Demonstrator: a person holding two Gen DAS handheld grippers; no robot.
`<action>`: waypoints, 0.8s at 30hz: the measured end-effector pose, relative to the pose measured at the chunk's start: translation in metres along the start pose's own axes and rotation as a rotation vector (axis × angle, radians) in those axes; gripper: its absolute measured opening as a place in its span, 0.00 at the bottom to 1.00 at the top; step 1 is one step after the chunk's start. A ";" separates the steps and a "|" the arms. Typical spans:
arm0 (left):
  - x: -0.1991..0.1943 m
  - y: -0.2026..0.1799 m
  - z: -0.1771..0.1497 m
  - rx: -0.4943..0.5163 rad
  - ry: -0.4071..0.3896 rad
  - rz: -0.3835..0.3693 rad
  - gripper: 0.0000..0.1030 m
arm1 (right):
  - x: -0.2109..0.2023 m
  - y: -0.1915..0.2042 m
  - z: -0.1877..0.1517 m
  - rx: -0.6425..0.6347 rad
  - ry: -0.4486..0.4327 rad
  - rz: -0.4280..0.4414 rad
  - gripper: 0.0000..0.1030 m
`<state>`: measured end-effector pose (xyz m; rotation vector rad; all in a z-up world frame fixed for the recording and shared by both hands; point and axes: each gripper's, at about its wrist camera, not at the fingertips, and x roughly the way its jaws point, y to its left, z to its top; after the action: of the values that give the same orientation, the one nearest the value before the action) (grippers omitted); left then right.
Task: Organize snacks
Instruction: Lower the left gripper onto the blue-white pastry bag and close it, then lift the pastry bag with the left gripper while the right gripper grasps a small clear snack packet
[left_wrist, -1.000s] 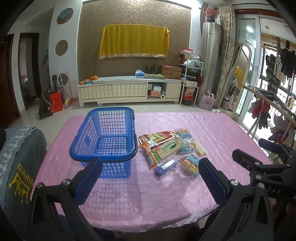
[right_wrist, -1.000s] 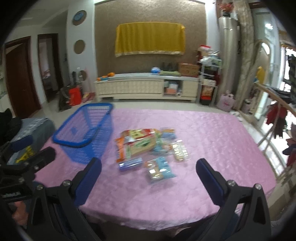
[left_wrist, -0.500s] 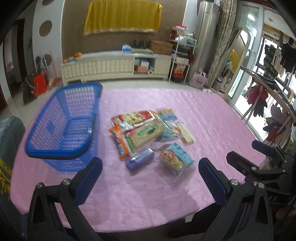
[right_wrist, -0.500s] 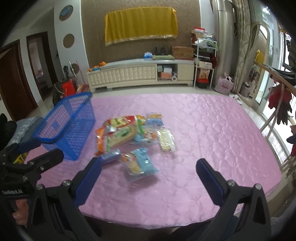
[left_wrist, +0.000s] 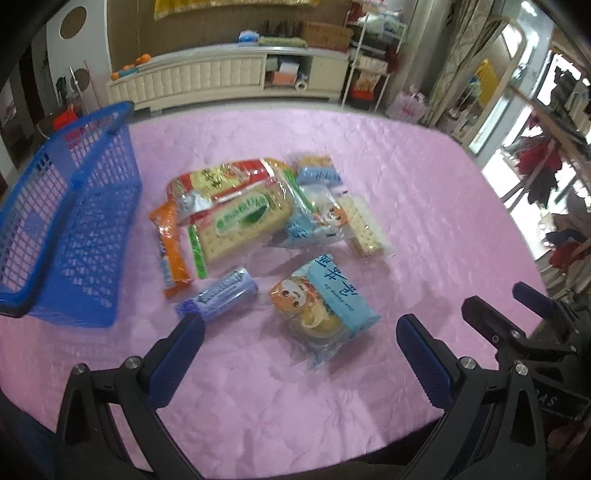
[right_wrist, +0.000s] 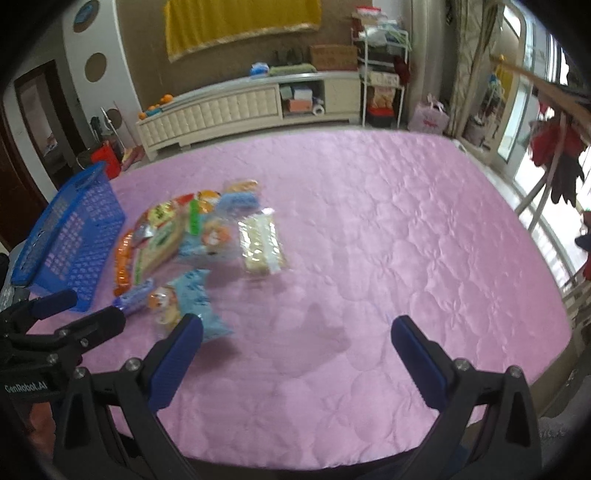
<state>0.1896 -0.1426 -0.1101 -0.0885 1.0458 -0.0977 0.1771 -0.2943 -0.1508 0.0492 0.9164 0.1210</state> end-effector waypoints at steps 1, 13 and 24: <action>0.007 -0.004 0.002 -0.003 0.011 0.014 1.00 | 0.006 -0.005 0.000 0.008 0.011 -0.005 1.00; 0.076 -0.024 0.011 -0.053 0.137 0.079 1.00 | 0.062 -0.045 -0.006 0.074 0.096 0.009 1.00; 0.095 -0.025 0.002 -0.025 0.170 0.129 0.67 | 0.076 -0.049 -0.013 0.104 0.128 0.027 1.00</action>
<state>0.2378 -0.1787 -0.1876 -0.0358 1.2203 0.0254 0.2167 -0.3339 -0.2230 0.1516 1.0498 0.1028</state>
